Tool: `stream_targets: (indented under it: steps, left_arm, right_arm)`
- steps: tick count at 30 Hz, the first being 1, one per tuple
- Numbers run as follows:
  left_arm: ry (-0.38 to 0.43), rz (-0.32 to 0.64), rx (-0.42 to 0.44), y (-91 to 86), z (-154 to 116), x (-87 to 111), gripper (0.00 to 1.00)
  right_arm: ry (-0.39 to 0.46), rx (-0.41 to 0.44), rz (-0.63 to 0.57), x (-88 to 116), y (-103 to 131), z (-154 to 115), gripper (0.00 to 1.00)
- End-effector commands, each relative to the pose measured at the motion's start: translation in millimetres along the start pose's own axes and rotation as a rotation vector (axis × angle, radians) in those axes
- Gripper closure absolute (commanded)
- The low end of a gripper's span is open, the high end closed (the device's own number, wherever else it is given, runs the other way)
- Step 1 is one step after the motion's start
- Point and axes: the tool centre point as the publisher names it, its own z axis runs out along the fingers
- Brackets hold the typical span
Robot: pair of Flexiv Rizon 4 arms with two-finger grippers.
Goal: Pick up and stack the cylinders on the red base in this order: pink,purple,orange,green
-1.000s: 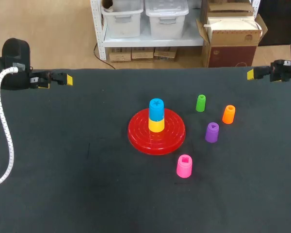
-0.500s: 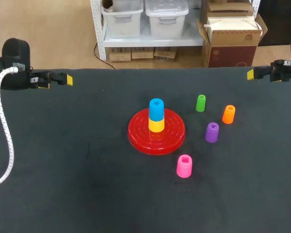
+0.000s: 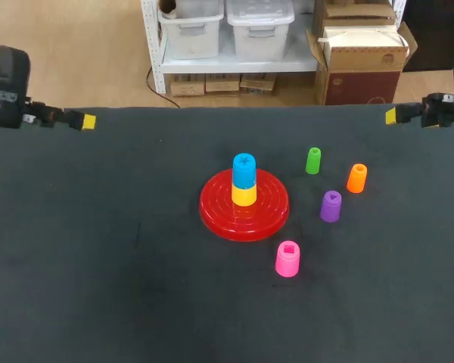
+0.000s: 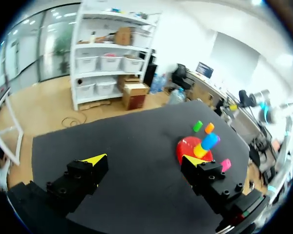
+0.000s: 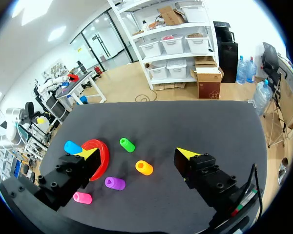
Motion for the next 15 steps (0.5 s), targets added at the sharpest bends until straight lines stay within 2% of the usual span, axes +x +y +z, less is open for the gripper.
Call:
stream_targets:
  steps: [1, 4, 9, 11, 13, 15]
  left_arm:
    - [0.107, 0.551, 0.531, 0.1, -12, 7.3, 0.00]
    - [0.113, 0.584, 0.621, -15.8, -14, -1.8, 0.00]
    - [0.070, 0.615, 0.702, -52.2, -12, -12.8, 0.00]
    - [0.063, 0.628, 0.715, -65.2, -11, -13.1, 0.00]
    - [0.072, 0.692, 0.713, -74.3, -12, -8.2, 0.00]
    - [0.077, 0.690, 0.714, -80.5, -13, -3.0, 0.00]
  right_arm:
    - [-0.001, 0.004, 0.001, 0, 1, 0, 0.00]
    - [-0.001, 0.004, 0.001, 0, 1, 0, 0.00]
    - [-0.001, 0.004, 0.001, 0, 1, 0, 0.00]
    - [-0.001, 0.004, 0.001, 0, 1, 0, 0.00]
    - [-0.001, 0.004, 0.001, 0, 1, 0, 0.00]
    - [-0.001, 0.004, 0.001, 0, 1, 0, 0.00]
